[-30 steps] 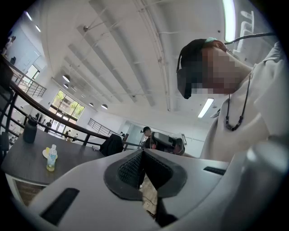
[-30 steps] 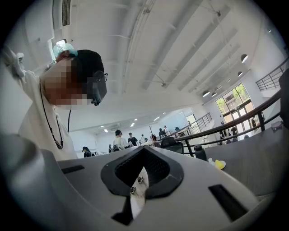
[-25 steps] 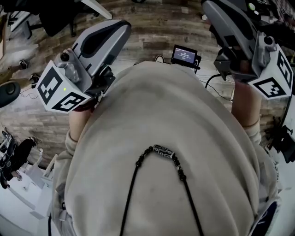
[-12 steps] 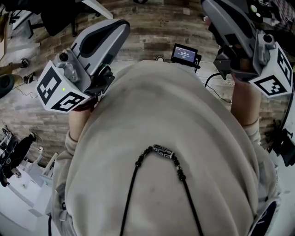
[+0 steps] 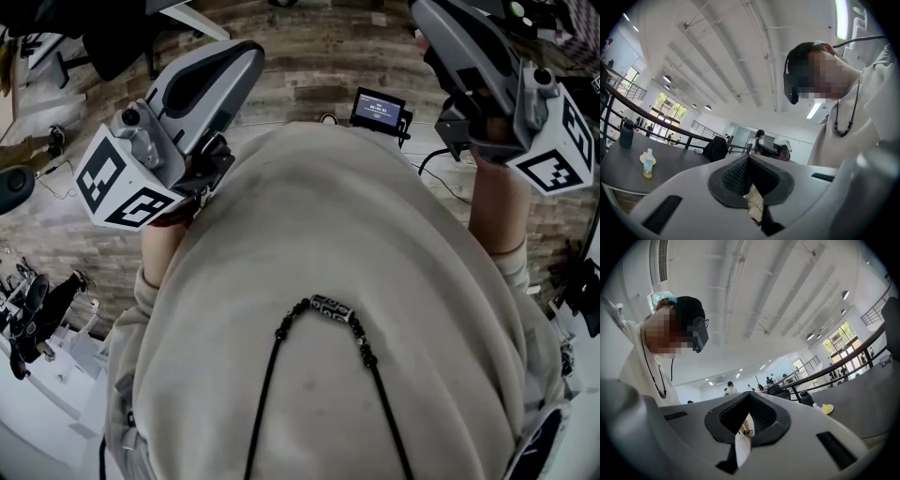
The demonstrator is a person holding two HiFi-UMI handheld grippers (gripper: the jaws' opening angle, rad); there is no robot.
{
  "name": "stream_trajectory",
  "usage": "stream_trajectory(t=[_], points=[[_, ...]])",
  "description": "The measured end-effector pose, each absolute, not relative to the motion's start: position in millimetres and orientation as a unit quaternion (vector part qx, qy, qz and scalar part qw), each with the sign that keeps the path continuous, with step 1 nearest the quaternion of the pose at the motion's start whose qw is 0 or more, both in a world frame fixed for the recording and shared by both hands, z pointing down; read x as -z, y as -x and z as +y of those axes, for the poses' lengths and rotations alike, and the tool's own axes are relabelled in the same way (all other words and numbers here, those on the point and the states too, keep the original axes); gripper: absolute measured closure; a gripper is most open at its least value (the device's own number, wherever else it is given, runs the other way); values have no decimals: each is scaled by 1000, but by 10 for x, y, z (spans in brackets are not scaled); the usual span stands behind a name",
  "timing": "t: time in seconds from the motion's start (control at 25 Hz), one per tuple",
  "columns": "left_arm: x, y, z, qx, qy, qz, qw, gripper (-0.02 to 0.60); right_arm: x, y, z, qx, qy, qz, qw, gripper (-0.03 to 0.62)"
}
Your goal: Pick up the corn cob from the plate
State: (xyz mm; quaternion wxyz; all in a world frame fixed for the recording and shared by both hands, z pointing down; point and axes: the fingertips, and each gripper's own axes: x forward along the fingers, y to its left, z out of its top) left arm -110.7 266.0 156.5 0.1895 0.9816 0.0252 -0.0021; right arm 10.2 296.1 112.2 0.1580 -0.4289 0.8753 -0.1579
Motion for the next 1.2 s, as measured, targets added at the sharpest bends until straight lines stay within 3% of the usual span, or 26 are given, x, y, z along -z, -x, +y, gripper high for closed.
stream_trajectory(t=[0.6,1.2], points=[[-1814,597,2587,-41,-977,43,203,581,-1548,-730,3059,196,463,841,199,579],[-1657,277,2372,-17,-974,129,187,581,-1364,-913,3076,165,532,812,175,579]])
